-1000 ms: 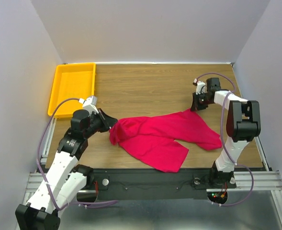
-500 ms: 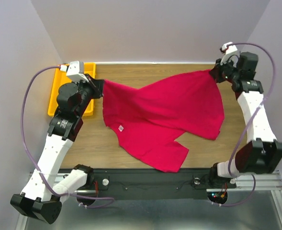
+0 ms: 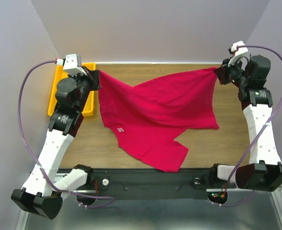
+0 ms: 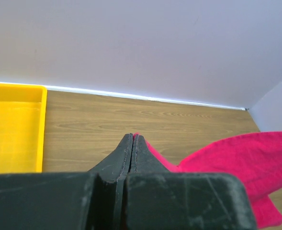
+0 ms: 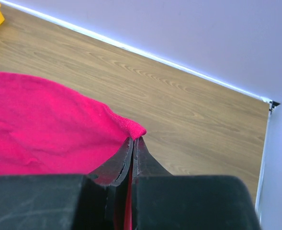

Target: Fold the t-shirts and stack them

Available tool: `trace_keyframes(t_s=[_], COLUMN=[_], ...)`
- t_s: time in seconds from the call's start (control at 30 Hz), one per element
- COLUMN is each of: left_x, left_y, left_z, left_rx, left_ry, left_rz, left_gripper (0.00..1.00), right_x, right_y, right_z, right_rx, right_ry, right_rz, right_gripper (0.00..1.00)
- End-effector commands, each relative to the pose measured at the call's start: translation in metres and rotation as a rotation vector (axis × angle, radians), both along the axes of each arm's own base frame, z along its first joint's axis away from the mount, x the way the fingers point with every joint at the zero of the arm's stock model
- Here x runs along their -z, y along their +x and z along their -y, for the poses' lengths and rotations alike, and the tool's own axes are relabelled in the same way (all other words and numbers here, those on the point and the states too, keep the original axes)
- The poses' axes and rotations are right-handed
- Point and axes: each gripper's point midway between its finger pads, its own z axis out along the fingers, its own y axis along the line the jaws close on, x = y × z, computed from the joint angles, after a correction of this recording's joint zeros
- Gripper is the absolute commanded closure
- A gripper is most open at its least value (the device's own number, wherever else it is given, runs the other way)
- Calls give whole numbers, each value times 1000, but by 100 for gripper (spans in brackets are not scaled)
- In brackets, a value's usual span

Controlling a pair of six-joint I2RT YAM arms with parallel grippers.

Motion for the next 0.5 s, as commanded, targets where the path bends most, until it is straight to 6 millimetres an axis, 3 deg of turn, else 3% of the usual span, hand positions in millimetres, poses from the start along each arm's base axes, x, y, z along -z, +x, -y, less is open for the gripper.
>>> trace_keyframes(t_s=[0.0, 0.1, 0.13, 0.17, 0.2, 0.27, 0.3, 0.37, 0.4, 0.47], left_x=[-50, -45, -29, -34, -17, -15, -8, 15, 42, 49], left_y=[13, 45, 65, 74, 93, 112, 122, 152, 170, 189], left_z=[-7, -8, -4, -3, 0, 2, 2, 4, 7, 6], left_rx=[-49, -83, -85, -80, -79, -77, -81, -86, -87, -88], left_ry=[-12, 9, 21, 10, 18, -2, -6, -3, -3, -19], left_rz=[167, 161, 120, 135, 97, 100, 86, 37, -20, -38], left_gripper=[100, 100, 100, 100, 100, 100, 100, 100, 100, 100], right_x=[-14, -3, 2, 1, 14, 24, 51, 67, 86, 102], right_y=[5, 34, 41, 51, 69, 90, 110, 134, 157, 179], right_z=[11, 24, 26, 26, 27, 28, 29, 31, 33, 38], right_rx=[72, 142, 148, 152, 150, 162, 173, 200, 217, 262], right_ry=[21, 35, 40, 60, 72, 132, 150, 211, 223, 242], right_rz=[37, 17, 9, 23, 12, -9, -64, -107, -139, -162], right_gripper=[100, 99, 99, 99, 99, 99, 100, 99, 99, 99])
